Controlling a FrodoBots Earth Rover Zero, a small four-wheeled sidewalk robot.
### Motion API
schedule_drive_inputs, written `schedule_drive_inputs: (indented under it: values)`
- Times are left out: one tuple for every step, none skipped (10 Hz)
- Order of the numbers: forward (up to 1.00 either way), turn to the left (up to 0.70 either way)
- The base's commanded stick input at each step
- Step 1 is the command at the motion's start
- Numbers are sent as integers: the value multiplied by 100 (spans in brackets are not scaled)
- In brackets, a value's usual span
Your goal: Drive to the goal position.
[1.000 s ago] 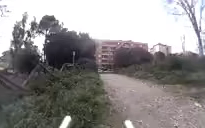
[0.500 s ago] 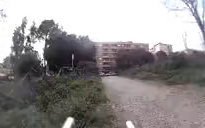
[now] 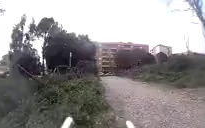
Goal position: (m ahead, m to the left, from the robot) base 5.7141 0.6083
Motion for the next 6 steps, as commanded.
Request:
schedule_drive_inputs:
  values:
    - [70, -35]
    - [70, -16]
    - [70, 0]
    - [70, 0]
    - [70, 0]
    - [70, 0]
